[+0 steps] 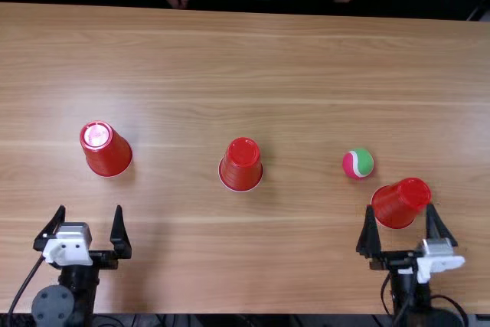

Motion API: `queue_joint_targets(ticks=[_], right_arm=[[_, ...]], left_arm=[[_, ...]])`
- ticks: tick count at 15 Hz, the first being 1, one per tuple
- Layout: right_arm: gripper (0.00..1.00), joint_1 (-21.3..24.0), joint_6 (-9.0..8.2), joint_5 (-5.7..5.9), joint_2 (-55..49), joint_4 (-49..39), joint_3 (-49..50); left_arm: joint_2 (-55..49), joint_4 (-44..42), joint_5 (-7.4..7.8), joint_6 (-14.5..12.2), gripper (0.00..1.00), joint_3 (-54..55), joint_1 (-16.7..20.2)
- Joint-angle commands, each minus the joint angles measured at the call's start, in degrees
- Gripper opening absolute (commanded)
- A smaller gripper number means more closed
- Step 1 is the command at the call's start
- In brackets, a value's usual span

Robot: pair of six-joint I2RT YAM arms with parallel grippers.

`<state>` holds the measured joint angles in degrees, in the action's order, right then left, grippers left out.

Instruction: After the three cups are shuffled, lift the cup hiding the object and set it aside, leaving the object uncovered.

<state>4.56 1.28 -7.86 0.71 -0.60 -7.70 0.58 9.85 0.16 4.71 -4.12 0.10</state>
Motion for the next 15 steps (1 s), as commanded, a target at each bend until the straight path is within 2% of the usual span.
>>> queue_joint_targets(ticks=[1,4,15], right_arm=[[1.00,0.54,-0.43,0.37,-0.71,-0.71,1.29],[1.00,0.45,-0.01,0.47,-0.71,-1.02,5.60],[1.00,0.54,-0.01,0.58,-0.71,-1.02,6.39]], left_arm=[[-0.58,-0.99,0.26,-0.28,1.00,1.48,0.34],[-0.58,-1.41,0.26,-0.28,1.00,4.12,0.25],[-0.58,-2.67,0.05,-0.39,1.00,4.12,0.25]])
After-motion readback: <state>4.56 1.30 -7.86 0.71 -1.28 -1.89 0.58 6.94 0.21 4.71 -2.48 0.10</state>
